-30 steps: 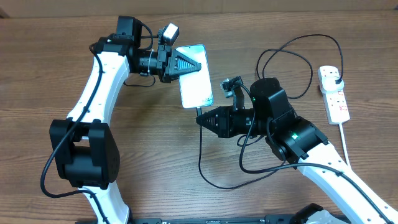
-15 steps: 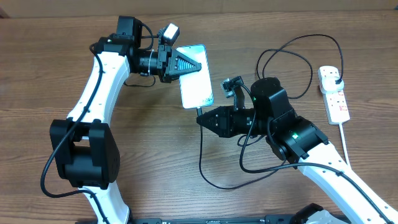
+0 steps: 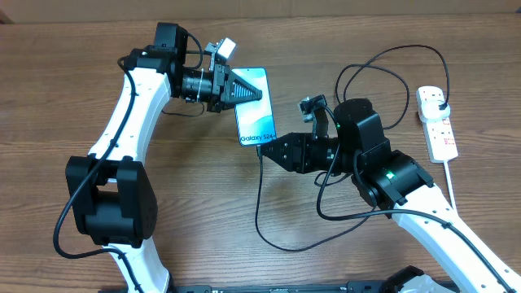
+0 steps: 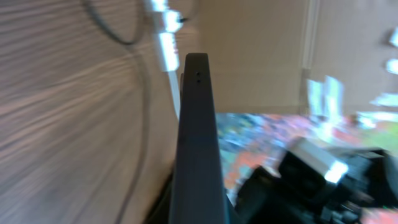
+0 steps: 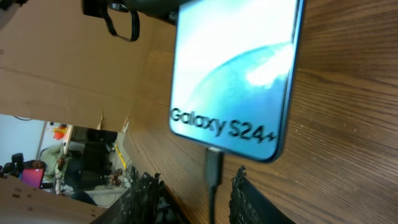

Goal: Plug charger to phone and switch on socket
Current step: 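Lower the phone onto the table with the left gripper, releasing the plug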

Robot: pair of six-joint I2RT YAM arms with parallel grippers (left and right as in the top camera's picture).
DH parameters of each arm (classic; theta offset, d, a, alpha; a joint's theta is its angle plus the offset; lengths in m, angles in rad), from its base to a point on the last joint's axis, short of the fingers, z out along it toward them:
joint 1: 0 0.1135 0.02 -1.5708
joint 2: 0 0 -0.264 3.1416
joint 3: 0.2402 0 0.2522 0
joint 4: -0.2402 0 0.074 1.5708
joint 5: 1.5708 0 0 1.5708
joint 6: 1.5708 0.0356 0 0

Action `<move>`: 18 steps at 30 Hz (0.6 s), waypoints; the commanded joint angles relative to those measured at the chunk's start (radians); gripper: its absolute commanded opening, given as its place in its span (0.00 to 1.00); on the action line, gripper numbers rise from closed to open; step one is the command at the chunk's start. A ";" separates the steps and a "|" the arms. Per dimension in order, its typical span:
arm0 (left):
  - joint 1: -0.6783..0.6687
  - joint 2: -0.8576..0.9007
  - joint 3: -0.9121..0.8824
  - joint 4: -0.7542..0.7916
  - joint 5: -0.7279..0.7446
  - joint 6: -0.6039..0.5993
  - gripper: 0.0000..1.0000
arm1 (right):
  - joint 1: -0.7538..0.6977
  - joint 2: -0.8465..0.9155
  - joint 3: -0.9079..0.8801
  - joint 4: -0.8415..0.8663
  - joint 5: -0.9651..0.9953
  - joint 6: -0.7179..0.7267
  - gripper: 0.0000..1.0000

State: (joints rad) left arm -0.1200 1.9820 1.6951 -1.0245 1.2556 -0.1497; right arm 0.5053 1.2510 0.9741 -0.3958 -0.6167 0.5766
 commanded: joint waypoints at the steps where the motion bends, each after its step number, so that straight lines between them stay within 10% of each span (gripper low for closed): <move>1: 0.006 -0.006 0.008 -0.019 -0.174 0.017 0.04 | -0.003 0.000 0.008 -0.005 0.014 -0.005 0.40; 18: 0.013 0.011 0.007 -0.073 -0.489 0.031 0.04 | -0.002 0.002 0.008 -0.147 0.059 -0.005 0.49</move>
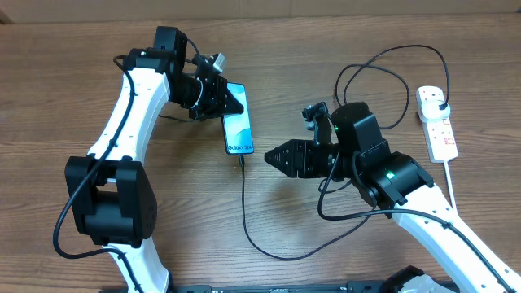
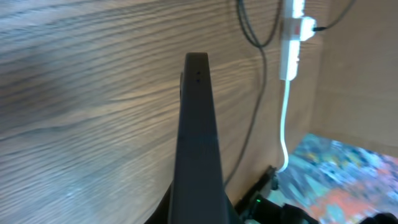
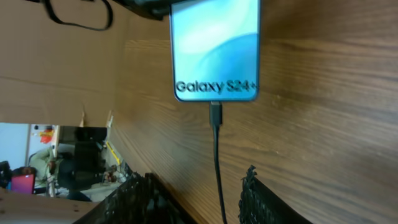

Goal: Plug charger to phone and switch on socket
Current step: 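Lower the phone onto the table with the left gripper, releasing the plug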

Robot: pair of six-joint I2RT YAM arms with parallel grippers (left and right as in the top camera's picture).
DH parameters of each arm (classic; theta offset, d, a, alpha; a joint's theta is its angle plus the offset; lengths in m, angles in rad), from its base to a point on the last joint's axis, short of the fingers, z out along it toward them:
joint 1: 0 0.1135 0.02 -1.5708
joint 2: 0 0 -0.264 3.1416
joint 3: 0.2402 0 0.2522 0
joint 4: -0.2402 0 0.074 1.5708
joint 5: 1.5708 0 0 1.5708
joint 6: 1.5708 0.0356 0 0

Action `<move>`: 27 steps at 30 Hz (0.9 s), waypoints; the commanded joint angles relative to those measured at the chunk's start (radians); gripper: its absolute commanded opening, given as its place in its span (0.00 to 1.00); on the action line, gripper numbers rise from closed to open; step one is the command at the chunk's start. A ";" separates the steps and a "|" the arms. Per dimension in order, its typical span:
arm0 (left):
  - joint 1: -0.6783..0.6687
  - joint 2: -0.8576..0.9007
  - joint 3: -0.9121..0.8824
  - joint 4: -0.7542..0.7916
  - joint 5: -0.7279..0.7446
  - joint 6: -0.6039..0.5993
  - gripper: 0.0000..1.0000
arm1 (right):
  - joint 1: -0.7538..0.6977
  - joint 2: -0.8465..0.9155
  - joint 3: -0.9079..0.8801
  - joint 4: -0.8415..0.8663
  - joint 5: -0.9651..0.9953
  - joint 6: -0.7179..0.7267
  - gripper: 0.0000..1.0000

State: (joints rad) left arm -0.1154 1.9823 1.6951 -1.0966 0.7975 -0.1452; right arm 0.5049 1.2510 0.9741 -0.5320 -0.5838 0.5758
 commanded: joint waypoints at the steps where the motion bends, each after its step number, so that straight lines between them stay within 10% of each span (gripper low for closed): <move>1: 0.008 0.021 0.007 0.000 -0.031 0.026 0.04 | -0.001 0.002 0.008 -0.024 0.035 -0.004 0.49; 27: 0.059 0.320 0.008 0.081 -0.051 0.019 0.04 | -0.001 0.002 0.007 -0.066 0.053 -0.004 0.50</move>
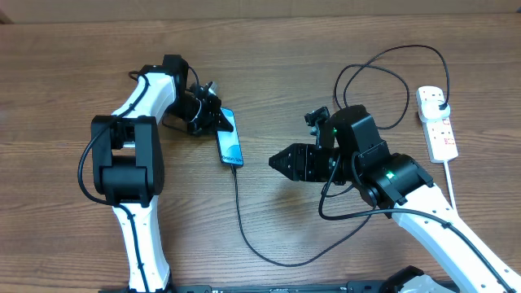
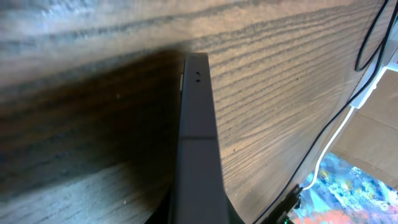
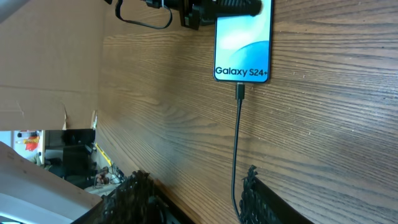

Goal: Plug charger to phone and switch on socket
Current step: 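Lower the phone onto the table with the left gripper, releasing the plug, then open the left gripper and release the phone on the table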

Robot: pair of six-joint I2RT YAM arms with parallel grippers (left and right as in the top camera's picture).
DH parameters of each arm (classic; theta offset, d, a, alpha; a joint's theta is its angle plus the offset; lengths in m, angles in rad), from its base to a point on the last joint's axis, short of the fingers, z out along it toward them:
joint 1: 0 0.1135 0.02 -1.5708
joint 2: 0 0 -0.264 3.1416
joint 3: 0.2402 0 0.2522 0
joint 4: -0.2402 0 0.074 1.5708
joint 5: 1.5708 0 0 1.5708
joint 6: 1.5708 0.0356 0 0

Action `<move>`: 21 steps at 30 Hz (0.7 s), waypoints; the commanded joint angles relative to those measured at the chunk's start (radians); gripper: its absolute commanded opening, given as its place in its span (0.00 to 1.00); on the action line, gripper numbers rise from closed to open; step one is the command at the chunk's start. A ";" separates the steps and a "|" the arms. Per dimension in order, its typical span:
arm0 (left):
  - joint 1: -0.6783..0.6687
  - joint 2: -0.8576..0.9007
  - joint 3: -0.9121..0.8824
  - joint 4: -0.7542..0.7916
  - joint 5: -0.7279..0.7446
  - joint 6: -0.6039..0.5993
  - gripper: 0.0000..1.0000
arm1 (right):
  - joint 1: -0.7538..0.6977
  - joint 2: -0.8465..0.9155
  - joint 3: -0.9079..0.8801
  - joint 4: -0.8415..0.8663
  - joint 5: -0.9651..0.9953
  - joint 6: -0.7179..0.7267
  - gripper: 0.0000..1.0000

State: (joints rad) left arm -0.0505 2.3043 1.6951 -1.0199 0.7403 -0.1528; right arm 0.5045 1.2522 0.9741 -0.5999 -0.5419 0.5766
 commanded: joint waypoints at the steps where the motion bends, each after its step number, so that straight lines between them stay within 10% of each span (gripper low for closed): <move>1: -0.007 -0.002 0.008 0.005 -0.002 0.026 0.04 | -0.001 0.001 0.007 0.002 0.011 -0.005 0.50; 21: -0.010 -0.002 0.007 0.000 -0.080 0.015 0.16 | -0.001 0.001 0.007 0.002 0.018 -0.008 0.54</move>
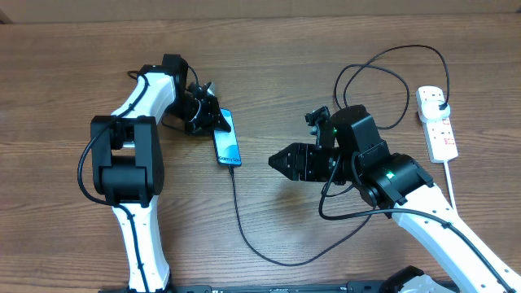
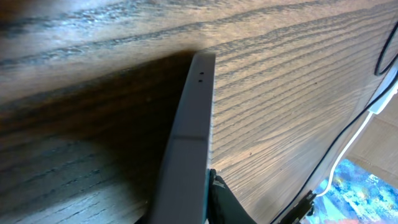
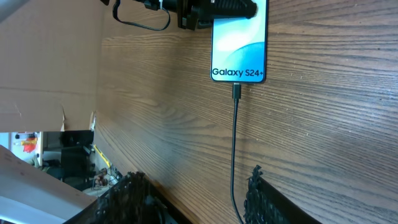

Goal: Plug charger to phone and switch on socket
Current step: 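Open the left gripper and release the phone on the table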

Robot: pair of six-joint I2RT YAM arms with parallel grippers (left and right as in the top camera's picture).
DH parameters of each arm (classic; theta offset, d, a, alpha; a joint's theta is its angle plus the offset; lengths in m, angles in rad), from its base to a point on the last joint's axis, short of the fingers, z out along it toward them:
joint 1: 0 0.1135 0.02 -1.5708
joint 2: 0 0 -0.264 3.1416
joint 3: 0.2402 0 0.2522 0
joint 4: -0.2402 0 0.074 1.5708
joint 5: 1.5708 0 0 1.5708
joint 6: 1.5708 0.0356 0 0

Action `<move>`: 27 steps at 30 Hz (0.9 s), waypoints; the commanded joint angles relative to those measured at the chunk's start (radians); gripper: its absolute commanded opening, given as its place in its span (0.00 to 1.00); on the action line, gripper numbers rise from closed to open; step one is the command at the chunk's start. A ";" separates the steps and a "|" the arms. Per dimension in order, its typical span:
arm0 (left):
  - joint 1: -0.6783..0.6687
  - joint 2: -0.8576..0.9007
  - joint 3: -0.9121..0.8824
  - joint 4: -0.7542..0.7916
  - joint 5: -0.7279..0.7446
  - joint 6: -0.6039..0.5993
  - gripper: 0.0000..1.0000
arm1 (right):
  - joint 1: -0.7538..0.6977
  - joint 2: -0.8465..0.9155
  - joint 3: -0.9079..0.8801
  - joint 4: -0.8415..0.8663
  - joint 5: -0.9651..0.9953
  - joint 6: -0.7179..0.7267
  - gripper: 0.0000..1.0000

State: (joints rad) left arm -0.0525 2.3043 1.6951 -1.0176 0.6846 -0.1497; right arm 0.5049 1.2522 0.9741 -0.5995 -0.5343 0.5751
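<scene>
The phone (image 1: pixel 227 138), its "Galaxy S24+" screen lit (image 3: pixel 239 40), lies on the wooden table at the left. The black charger plug (image 3: pixel 237 90) sits in its bottom port. From there the cable (image 1: pixel 238 212) loops towards the white power strip (image 1: pixel 435 122) at the far right. My left gripper (image 1: pixel 212 120) is at the phone's top end. In the left wrist view the phone's edge (image 2: pixel 189 143) leans left, one finger (image 2: pixel 221 196) beside it and the jaws slightly parted. My right gripper (image 3: pixel 196 202) hangs open above the cable, below the phone.
The cable (image 1: pixel 383 61) makes loose loops behind my right arm, near the power strip. A cardboard wall (image 3: pixel 43 62) borders the table's far side.
The phone leans further over in the left wrist view, and a finger now shows beside it. From overhead it looks wider and flatter. My right gripper has hardly moved.
First my left gripper held the phone up at mid-table, with the right gripper's open fingers by the plug in its port. Then the phone was further left with the cable trailing and the right gripper apart. Later it rested tilted on the table, and now it lies flatter.
</scene>
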 commanded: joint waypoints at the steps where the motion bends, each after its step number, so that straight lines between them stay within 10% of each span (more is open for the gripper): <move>1: -0.008 -0.002 0.007 -0.002 -0.025 0.012 0.16 | -0.001 0.001 0.007 0.002 0.011 -0.006 0.55; 27: -0.008 -0.002 0.007 -0.045 -0.142 0.004 0.31 | -0.001 0.001 0.007 0.002 0.011 -0.006 0.56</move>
State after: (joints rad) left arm -0.0525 2.3039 1.6962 -1.0561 0.6270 -0.1501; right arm 0.5045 1.2522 0.9741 -0.5999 -0.5343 0.5755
